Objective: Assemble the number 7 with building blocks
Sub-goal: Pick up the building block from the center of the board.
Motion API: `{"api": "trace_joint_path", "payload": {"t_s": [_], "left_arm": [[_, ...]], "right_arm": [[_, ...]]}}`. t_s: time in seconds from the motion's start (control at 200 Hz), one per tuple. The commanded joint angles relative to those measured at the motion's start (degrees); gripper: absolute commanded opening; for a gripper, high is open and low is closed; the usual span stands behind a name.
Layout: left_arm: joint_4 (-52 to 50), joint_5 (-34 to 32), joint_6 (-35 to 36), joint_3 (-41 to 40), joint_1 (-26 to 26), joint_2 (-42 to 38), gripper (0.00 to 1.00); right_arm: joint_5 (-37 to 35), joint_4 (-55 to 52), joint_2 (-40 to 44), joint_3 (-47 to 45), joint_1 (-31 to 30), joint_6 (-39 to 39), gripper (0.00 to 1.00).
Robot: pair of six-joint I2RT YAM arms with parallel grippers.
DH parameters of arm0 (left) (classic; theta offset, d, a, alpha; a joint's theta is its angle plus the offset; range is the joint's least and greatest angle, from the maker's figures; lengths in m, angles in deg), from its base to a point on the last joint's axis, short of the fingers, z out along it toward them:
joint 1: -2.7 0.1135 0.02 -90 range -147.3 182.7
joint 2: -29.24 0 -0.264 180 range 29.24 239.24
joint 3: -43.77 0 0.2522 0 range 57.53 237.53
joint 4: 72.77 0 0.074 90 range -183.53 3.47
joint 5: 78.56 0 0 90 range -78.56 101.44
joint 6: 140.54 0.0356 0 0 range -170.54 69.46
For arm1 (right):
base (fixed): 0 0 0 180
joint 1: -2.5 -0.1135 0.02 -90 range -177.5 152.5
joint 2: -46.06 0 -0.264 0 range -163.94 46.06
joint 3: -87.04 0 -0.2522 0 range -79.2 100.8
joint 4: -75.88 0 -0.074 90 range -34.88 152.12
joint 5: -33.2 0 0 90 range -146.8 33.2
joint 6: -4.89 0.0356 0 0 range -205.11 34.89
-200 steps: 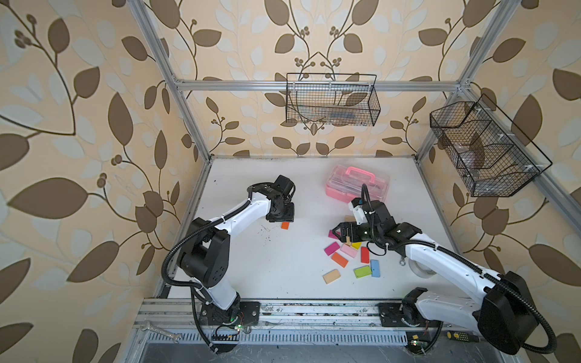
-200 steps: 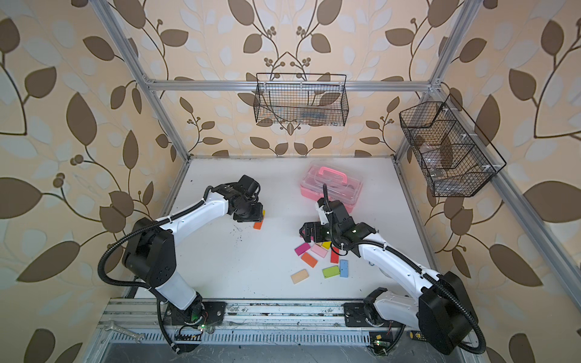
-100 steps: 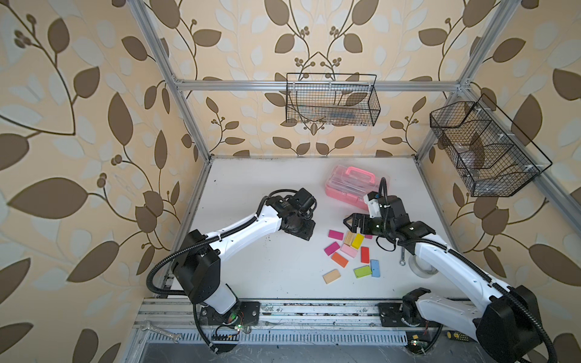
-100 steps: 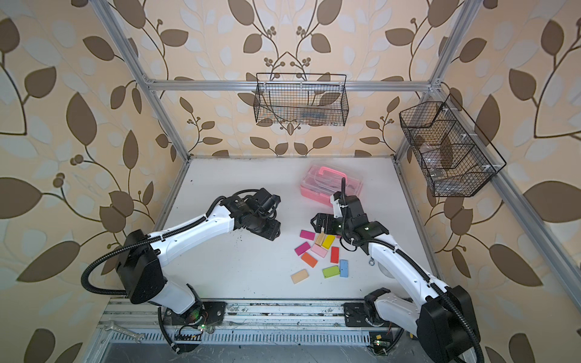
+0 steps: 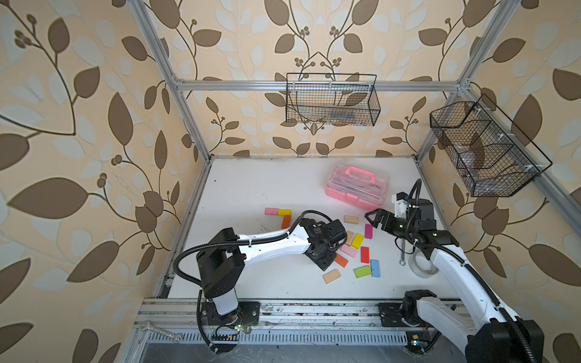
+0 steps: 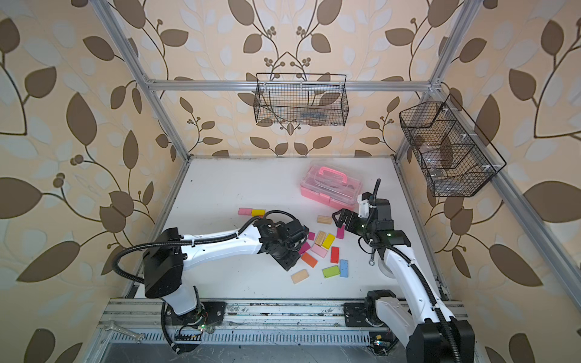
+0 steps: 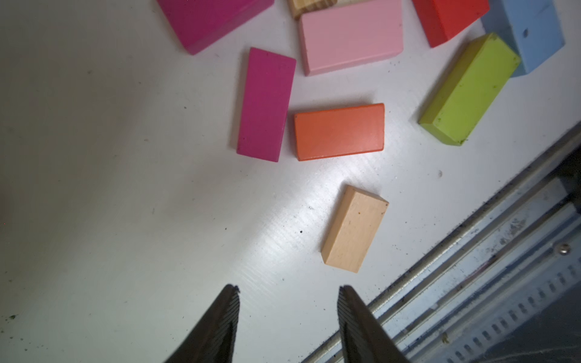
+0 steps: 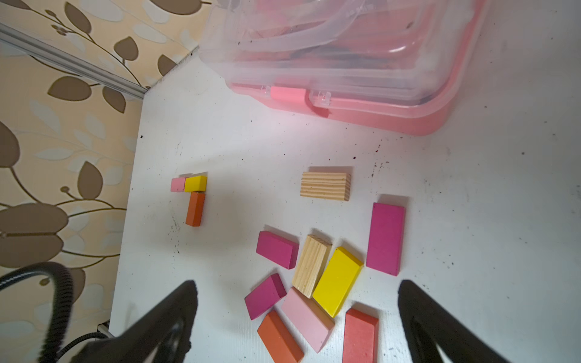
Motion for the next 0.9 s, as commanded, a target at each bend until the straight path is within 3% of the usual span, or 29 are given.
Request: {"api": "trace_joint_path", "payload": {"t_s": [0.0,0.27,0.895], "left_arm": [[-0.9,-2.0,0.5,3.6,-2.4,3.8,0.53],[-0.3,-1.3,0.0,6.4,-5.0,9.7,0.52],[0.5,2.0,-0.4,6.1,-6.2,13.1,0.49]], "right_arm": [[2.2,-1.1,0.5,-0.8,0.3,-0.2,1.00],[2.9,0.1,-0.2,-1.9,0.3,0.1,1.00],[3.2,1.2,-0.1,-3.5,0.3,0.4,1.00]]}}
